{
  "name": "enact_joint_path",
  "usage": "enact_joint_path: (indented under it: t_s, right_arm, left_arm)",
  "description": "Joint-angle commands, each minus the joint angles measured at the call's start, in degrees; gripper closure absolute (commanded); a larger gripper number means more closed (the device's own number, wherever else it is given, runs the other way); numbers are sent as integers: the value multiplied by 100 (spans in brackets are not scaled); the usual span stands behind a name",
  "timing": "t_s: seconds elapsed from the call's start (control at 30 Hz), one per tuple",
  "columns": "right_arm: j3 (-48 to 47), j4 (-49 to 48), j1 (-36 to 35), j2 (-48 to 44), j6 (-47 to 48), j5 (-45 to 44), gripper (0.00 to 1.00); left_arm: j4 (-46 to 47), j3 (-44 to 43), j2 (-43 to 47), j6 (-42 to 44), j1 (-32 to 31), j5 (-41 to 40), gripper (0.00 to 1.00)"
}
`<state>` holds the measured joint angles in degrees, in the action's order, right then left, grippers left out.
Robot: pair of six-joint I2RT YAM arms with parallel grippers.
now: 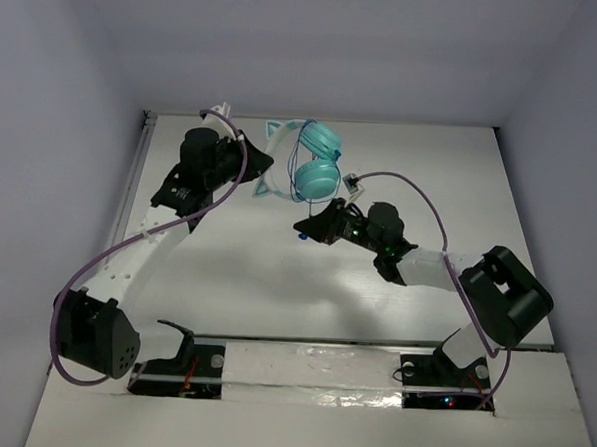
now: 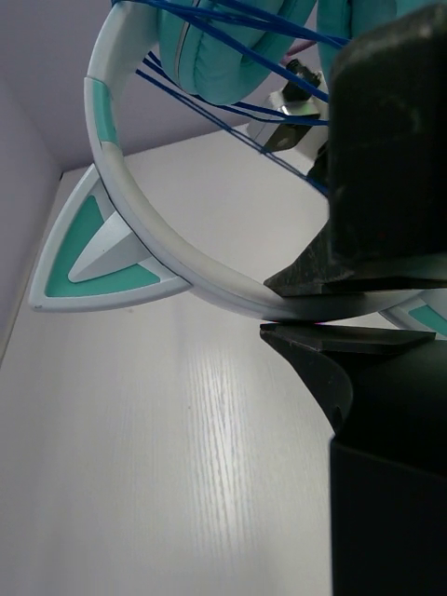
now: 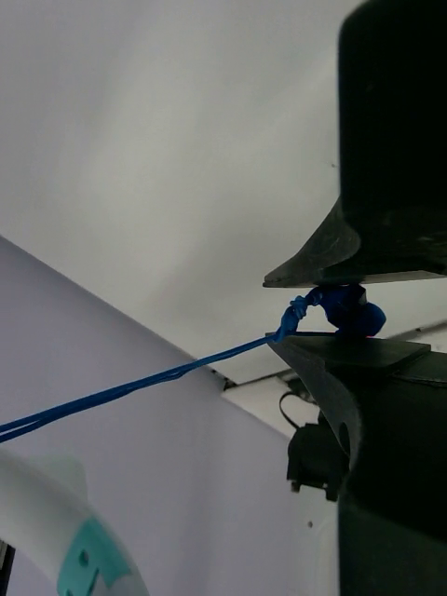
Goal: Wrap the headphones
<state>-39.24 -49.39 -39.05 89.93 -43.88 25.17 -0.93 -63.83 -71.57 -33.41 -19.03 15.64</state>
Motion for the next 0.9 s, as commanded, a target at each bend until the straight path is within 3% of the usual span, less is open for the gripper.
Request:
enact_joint_path:
  t_s: [0.0,0.3,0.5,0.73,0.87]
  right_arm:
    - [320,-642,-24,-160,-1069,41,100]
    - [663,-1345,-217,-37,-1746,261,96]
    - [611,-1652,-577,147,-2097,-135,90]
    - [541,-3451,-700,1078,-3354,-170,89]
    - [488,-4244,-701,1588,-4083,-346,87]
  left_arm:
    - [1533,115,152,-500,4,-763,100]
    - [2193,976,73,-614,4,-1818,100]
    - [2729,1610,29,-834,-241,-2433,100]
    - [3116,1980,-208,-729,-883,-3399,100]
    - [3362,2234,-419,-737,-1007,-3550,100]
